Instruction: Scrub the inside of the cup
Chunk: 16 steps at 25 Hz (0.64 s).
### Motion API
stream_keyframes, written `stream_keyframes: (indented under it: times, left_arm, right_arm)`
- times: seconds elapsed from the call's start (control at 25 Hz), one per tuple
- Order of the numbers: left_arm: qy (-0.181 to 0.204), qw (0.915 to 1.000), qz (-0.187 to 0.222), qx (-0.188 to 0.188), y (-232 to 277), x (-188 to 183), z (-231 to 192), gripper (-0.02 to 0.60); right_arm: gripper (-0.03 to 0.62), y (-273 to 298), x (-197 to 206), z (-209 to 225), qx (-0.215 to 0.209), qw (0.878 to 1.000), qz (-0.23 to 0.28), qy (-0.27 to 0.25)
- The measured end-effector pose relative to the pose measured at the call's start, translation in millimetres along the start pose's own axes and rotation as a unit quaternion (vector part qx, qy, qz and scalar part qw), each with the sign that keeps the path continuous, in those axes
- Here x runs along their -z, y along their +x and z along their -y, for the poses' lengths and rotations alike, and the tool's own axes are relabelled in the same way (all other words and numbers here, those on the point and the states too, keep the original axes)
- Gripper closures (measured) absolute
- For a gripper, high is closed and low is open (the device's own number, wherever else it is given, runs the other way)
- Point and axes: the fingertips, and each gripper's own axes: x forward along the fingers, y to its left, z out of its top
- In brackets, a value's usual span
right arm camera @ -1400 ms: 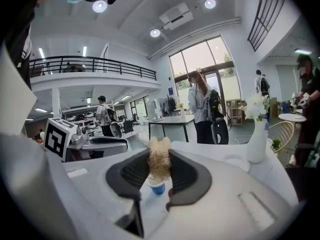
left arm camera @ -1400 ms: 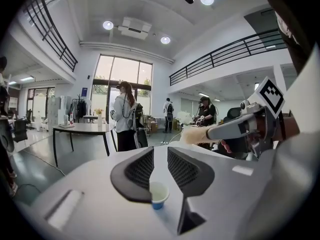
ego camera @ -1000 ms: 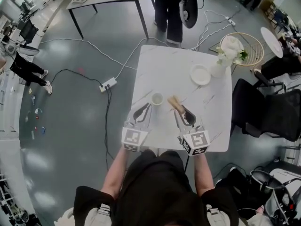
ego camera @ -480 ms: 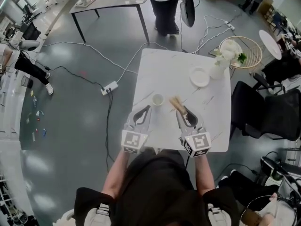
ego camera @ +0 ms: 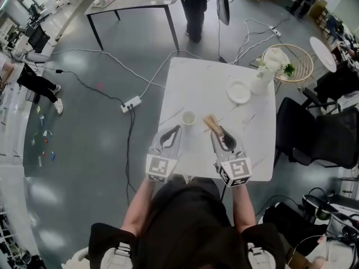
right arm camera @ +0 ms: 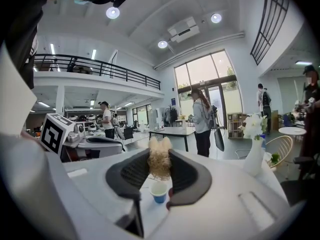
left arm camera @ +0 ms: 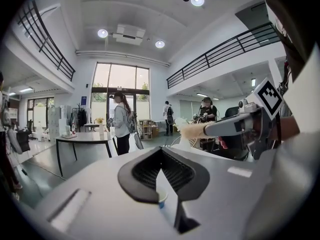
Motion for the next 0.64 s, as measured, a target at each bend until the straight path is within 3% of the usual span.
stream_keyframes:
  times: [0.64]
  left_arm:
    - [0.009, 1.0000, 0.003, -0.001, -0.3, -1.1, 0.6, 0.574]
  right_arm:
    - [0.488, -0.8, -0.5, -4.8, -0.010, 1.000, -0.003, -0.004]
